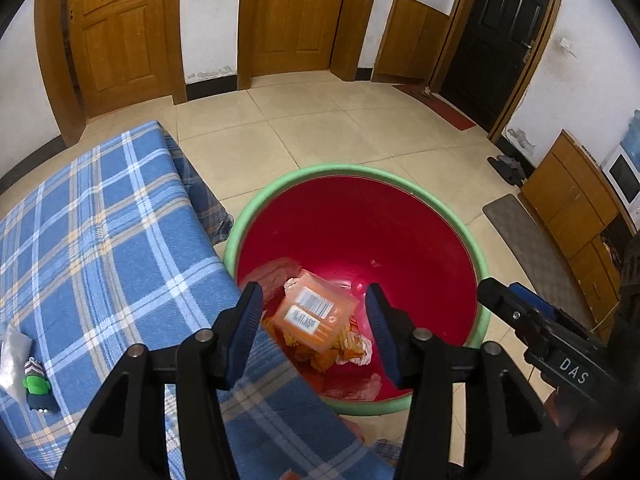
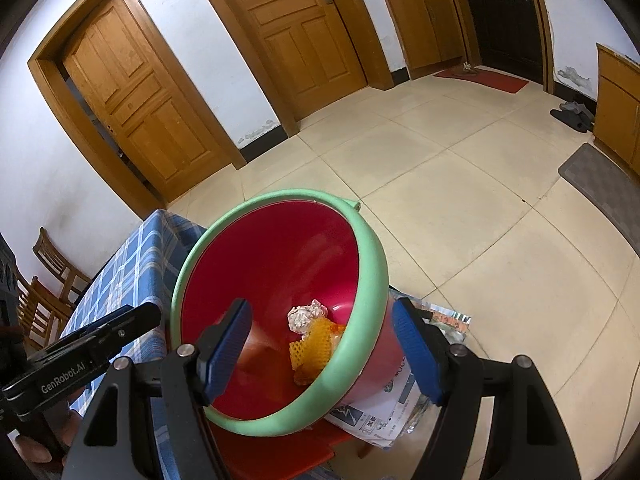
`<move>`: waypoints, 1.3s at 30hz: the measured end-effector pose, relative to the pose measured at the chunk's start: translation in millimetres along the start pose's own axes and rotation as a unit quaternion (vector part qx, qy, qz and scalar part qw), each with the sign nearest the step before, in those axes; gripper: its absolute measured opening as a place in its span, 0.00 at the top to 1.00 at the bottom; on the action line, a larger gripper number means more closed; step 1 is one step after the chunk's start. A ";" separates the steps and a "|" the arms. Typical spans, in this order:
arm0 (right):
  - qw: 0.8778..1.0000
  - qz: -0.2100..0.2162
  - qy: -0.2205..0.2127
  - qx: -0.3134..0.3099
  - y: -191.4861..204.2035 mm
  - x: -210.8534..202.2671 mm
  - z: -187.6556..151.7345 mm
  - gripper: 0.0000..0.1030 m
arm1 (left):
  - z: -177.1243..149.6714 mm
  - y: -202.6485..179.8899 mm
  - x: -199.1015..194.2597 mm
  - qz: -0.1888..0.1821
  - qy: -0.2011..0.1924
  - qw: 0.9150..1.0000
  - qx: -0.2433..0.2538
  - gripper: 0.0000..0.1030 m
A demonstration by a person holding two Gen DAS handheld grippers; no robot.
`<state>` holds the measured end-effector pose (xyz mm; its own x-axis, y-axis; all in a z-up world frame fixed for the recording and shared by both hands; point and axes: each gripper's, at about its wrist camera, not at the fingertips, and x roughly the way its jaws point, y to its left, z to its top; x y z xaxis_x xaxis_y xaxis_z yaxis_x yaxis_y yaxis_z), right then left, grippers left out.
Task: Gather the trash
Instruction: 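Carry the medicine box over the bucket and open the left tool, then move both tools back over the table toward the white tissues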
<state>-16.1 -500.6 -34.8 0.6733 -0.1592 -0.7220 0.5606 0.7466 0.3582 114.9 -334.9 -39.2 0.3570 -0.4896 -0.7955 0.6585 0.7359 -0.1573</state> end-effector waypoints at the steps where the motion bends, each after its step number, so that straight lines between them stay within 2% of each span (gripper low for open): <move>1: 1.000 0.001 0.000 0.000 0.1 -0.7 0.1 0.27 | -1.0 -1.6 -0.2 0.000 -0.001 1.000 0.000 0.47; 17: 1.000 0.012 -0.002 -0.013 22.6 -16.4 -3.2 0.27 | -7.8 21.4 -26.9 0.017 -0.008 0.999 -0.033 0.47; 39: 0.997 0.052 0.015 -0.061 95.4 -29.2 -21.1 0.27 | -38.0 98.7 -90.2 0.081 -0.037 0.990 -0.106 0.47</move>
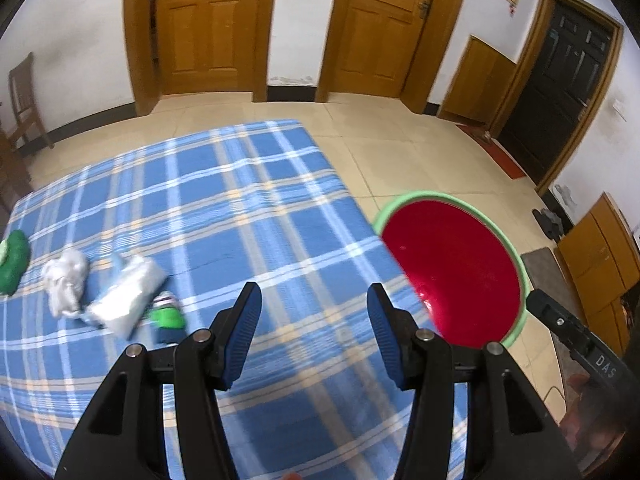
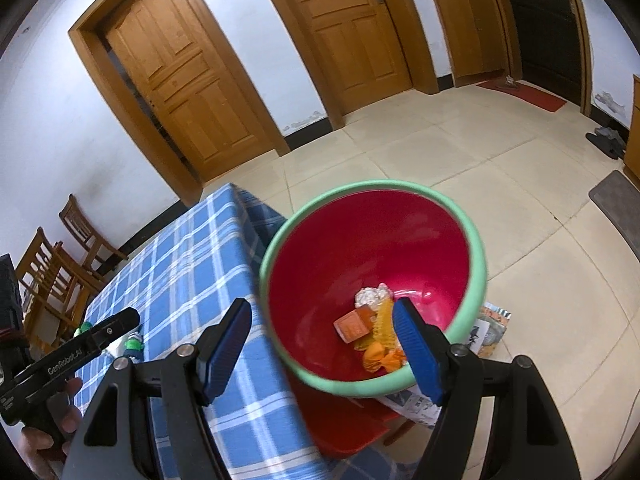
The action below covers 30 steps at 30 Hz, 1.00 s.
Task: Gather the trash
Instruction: 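Move both tools back over the table toward the white tissues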
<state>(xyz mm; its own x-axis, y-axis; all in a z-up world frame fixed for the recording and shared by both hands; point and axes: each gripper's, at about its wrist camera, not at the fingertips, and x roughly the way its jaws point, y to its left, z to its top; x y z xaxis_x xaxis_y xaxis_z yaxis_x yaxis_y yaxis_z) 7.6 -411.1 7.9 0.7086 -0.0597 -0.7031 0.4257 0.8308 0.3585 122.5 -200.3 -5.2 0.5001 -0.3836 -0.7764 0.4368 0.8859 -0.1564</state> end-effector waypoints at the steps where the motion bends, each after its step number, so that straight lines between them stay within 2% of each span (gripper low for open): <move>1: 1.000 0.002 0.001 -0.003 5.3 0.9 -0.7 0.27 | -0.3 7.1 -2.4 0.005 -0.002 1.000 -0.005 0.47; 18: 0.997 0.029 0.028 -0.067 91.9 23.6 -13.9 0.27 | -5.8 124.7 -31.7 0.081 -0.023 0.993 -0.087 0.47; 23: 0.995 0.034 0.039 -0.085 113.9 36.5 -18.1 0.27 | -7.7 161.2 -30.1 0.118 -0.019 0.987 -0.110 0.47; 30: 0.992 0.036 0.057 -0.109 142.2 54.7 -26.5 0.26 | -7.3 198.4 -17.4 0.140 -0.014 0.981 -0.131 0.47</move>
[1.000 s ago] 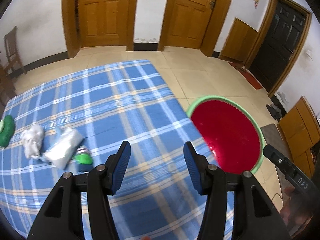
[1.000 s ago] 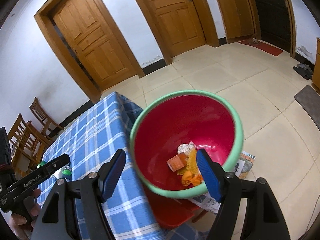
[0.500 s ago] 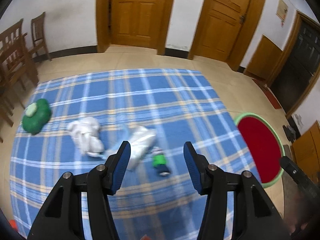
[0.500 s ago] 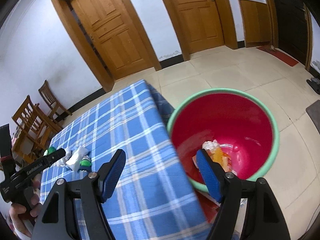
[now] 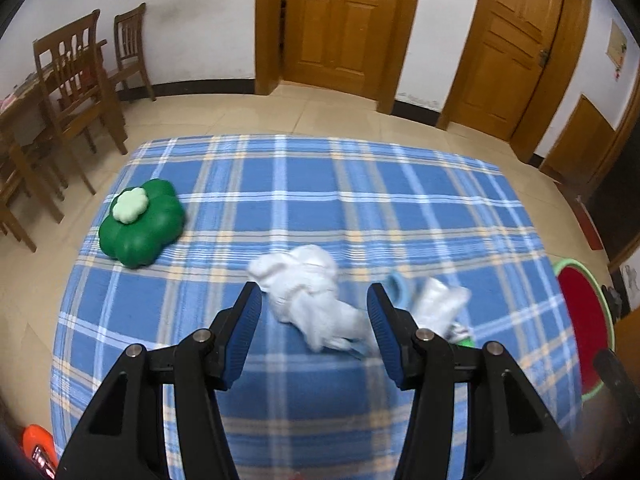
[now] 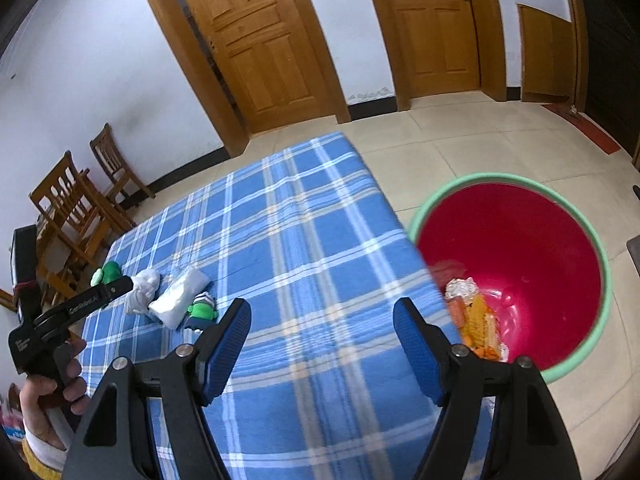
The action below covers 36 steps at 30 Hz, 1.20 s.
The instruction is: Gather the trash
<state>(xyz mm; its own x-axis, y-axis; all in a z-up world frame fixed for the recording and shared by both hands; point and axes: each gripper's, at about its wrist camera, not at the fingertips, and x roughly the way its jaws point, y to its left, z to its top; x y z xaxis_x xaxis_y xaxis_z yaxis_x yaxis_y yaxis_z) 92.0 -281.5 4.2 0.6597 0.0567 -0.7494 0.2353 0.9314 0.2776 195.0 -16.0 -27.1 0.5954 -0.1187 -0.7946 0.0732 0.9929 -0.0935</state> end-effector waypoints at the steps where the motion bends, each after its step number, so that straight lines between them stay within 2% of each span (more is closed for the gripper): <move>1: 1.000 0.001 0.003 -0.004 3.5 3.0 -0.3 0.26 | 0.3 2.3 2.7 0.001 0.002 1.000 -0.002 0.47; 16: 0.998 0.006 0.036 -0.044 45.5 39.9 -4.1 0.26 | 1.4 14.8 30.4 -0.036 0.012 0.999 -0.014 0.47; 27: 0.997 0.013 0.053 -0.061 62.4 57.6 -7.8 0.26 | 2.1 20.8 42.1 -0.041 0.015 0.999 -0.027 0.47; 36: 0.995 0.023 0.063 -0.079 77.7 69.6 -10.2 0.26 | 2.6 23.1 45.7 -0.044 0.016 0.998 -0.032 0.50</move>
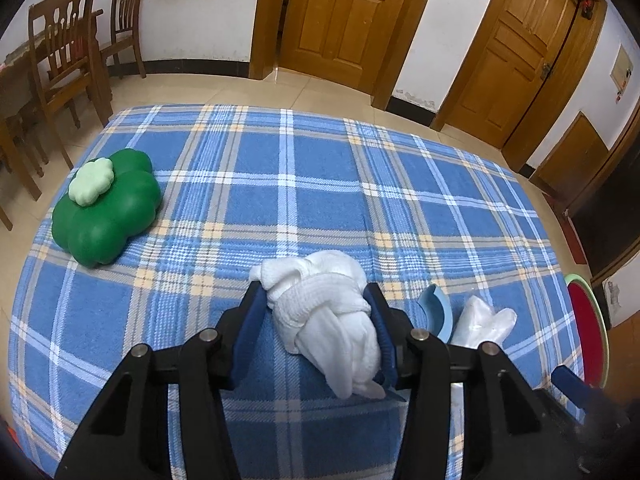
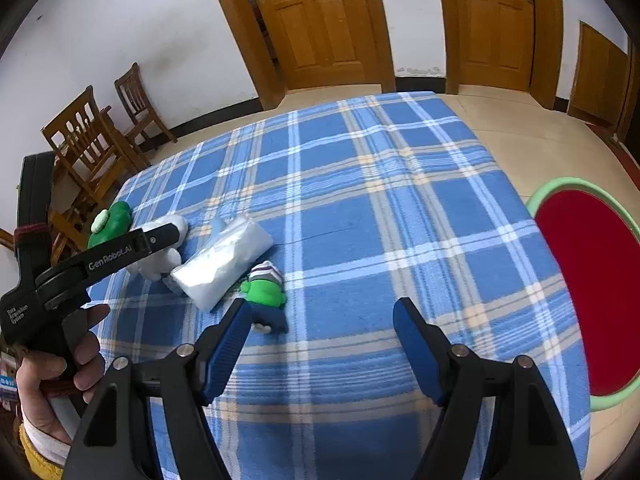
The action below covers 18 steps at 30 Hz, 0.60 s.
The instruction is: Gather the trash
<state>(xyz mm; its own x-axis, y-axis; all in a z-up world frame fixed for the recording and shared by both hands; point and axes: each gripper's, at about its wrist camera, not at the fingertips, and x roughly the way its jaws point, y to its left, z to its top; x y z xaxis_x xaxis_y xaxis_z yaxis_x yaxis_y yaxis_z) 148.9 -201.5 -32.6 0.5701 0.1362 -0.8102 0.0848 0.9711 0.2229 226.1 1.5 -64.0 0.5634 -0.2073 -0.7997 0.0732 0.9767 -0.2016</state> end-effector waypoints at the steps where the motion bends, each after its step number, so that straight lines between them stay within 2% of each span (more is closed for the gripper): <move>1: 1.000 0.004 0.001 -0.003 1.7 1.5 0.0 0.26 | 0.1 -0.2 0.1 0.000 0.000 1.000 -0.001 0.50; 8: 0.999 0.019 0.003 -0.026 17.2 7.5 1.1 0.38 | 0.0 -1.6 0.6 -0.002 -0.004 1.000 0.006 0.54; 12: 0.999 0.023 0.010 -0.036 25.8 13.6 -1.8 0.47 | -1.0 -1.4 -0.8 -0.007 -0.007 1.000 0.007 0.60; 16: 0.999 0.023 0.014 -0.037 27.9 17.2 -3.5 0.49 | -1.5 -0.3 -5.6 -0.011 -0.015 1.000 0.006 0.68; 18: 0.999 0.023 0.012 -0.037 27.9 17.7 -3.7 0.52 | -1.7 1.1 -9.5 -0.016 -0.019 1.000 0.004 0.69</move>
<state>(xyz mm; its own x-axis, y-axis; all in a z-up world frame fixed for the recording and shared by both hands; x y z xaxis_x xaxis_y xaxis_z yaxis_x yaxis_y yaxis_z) 158.4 -171.3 -42.7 0.5523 0.1851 -0.8129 -0.0029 0.9755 0.2201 219.4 4.5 -57.6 0.5922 -0.2361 -0.7704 0.0983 0.9701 -0.2218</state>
